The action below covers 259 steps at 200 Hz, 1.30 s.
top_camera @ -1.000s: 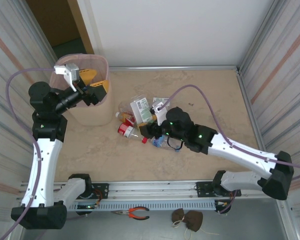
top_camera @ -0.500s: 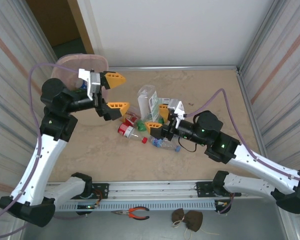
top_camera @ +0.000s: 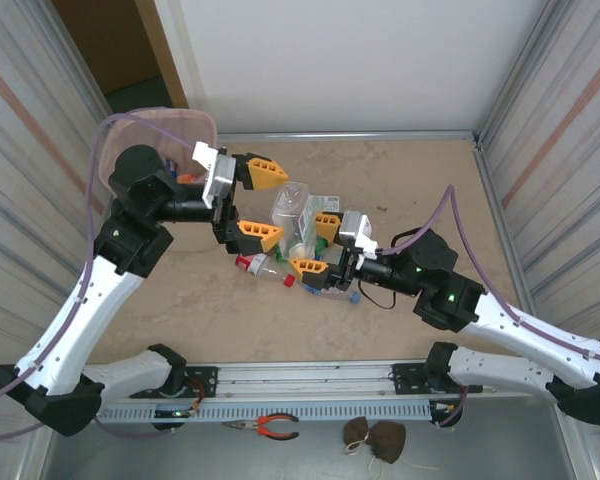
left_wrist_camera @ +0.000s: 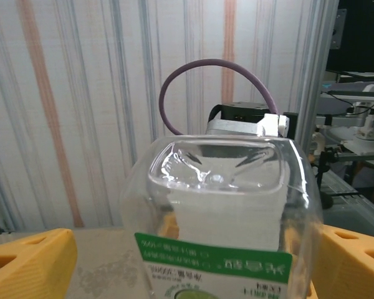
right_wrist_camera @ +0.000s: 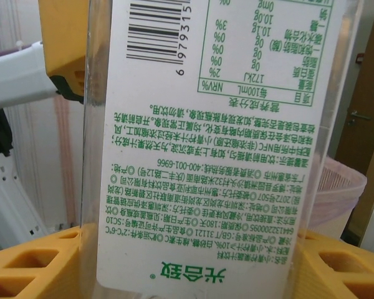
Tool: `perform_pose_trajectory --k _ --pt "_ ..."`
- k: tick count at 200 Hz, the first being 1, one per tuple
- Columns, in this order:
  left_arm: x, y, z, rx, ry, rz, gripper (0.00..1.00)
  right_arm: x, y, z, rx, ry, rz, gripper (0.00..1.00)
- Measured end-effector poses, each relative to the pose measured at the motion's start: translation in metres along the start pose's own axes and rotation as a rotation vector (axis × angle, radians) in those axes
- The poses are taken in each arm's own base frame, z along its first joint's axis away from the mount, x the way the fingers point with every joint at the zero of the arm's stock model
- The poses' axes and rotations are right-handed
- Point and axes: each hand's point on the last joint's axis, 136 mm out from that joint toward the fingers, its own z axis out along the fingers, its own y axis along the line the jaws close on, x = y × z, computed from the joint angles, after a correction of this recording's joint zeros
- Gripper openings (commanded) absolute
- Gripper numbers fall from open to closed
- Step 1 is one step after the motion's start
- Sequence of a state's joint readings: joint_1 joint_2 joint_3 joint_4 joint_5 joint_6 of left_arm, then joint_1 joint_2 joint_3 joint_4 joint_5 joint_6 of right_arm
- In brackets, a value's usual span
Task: Put the plastic bottles in the bin
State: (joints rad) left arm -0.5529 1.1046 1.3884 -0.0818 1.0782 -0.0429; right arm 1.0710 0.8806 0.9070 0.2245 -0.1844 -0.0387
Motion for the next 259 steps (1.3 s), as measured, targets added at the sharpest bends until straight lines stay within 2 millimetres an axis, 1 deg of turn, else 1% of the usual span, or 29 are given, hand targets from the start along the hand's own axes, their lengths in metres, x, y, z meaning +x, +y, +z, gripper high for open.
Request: perform_pose_trajectory --k 38,109,135,161,187,200,234,259 --pt "0.005 -0.005 0.005 0.04 0.013 -0.008 0.87 -0.002 0.0 0.004 -0.001 -0.017 -0.01 0.56" --pt "0.005 -0.009 0.008 0.079 0.017 -0.009 0.79 -0.021 -0.002 0.003 0.01 -0.09 -0.039 0.56" --pt "0.004 -0.01 0.01 0.096 0.017 -0.01 0.75 -0.027 -0.004 0.002 0.023 -0.104 -0.041 0.56" --pt "0.005 -0.011 0.012 0.113 0.018 -0.01 0.68 -0.033 -0.005 0.002 0.03 -0.119 -0.043 0.56" --pt "0.003 -0.011 0.012 0.112 0.015 -0.001 0.63 -0.035 -0.005 0.002 0.031 -0.122 -0.044 0.57" --pt "0.002 -0.011 0.012 0.112 0.014 0.001 0.62 -0.036 -0.006 0.002 0.032 -0.124 -0.045 0.59" --pt "0.003 -0.011 0.012 0.102 0.023 0.006 0.62 -0.035 -0.006 0.002 0.037 -0.117 -0.046 0.77" --pt "0.005 -0.005 0.01 0.052 0.053 0.012 0.62 -0.036 -0.008 -0.001 0.046 -0.119 -0.043 0.82"
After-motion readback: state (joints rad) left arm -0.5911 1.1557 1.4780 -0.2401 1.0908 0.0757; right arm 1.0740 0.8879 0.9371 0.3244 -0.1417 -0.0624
